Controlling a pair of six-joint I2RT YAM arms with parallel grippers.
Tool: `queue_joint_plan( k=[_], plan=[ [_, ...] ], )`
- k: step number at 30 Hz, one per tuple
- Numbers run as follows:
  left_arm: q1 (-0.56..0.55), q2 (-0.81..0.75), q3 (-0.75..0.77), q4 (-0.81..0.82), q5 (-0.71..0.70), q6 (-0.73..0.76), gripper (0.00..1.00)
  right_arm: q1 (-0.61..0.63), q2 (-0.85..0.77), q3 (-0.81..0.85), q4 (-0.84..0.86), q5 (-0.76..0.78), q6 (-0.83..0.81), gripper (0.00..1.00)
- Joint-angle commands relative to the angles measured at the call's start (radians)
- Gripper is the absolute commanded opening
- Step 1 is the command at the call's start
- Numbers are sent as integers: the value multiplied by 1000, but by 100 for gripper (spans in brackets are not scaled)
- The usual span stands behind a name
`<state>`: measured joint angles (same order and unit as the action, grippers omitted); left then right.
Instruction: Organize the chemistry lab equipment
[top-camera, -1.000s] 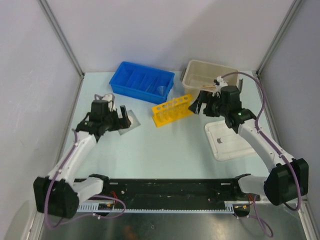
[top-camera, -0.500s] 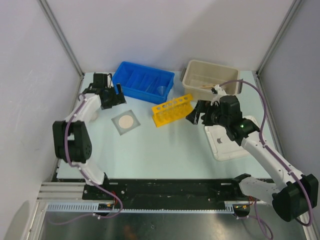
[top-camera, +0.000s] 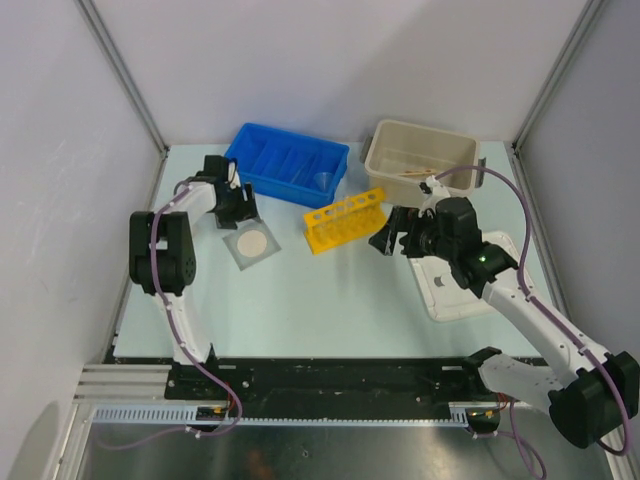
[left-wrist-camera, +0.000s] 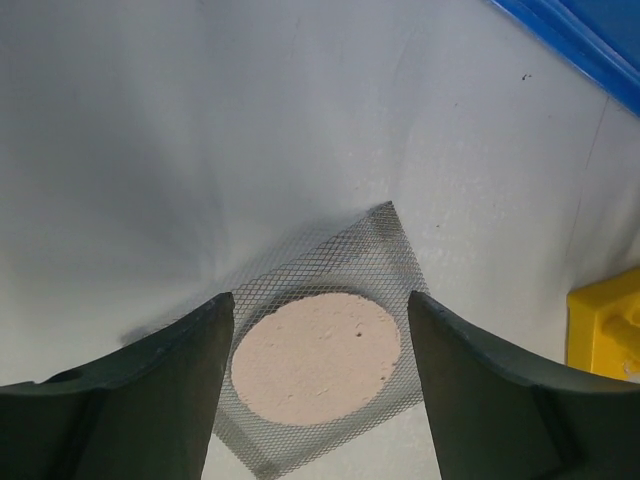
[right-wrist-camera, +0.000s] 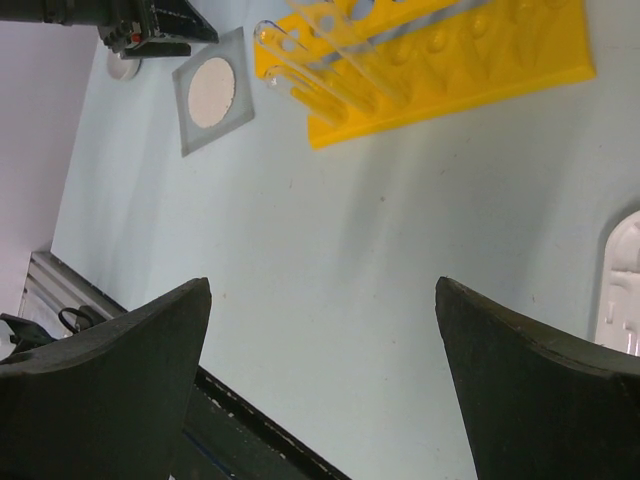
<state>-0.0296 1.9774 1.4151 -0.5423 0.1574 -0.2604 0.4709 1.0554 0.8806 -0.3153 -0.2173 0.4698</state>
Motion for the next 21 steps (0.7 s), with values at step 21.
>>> queue_joint_plan(
  k=[21],
  plan=[
    [-51,-207,-355,34,25,-130,79,29,-128,-51,-32,86,-22,99]
  ],
)
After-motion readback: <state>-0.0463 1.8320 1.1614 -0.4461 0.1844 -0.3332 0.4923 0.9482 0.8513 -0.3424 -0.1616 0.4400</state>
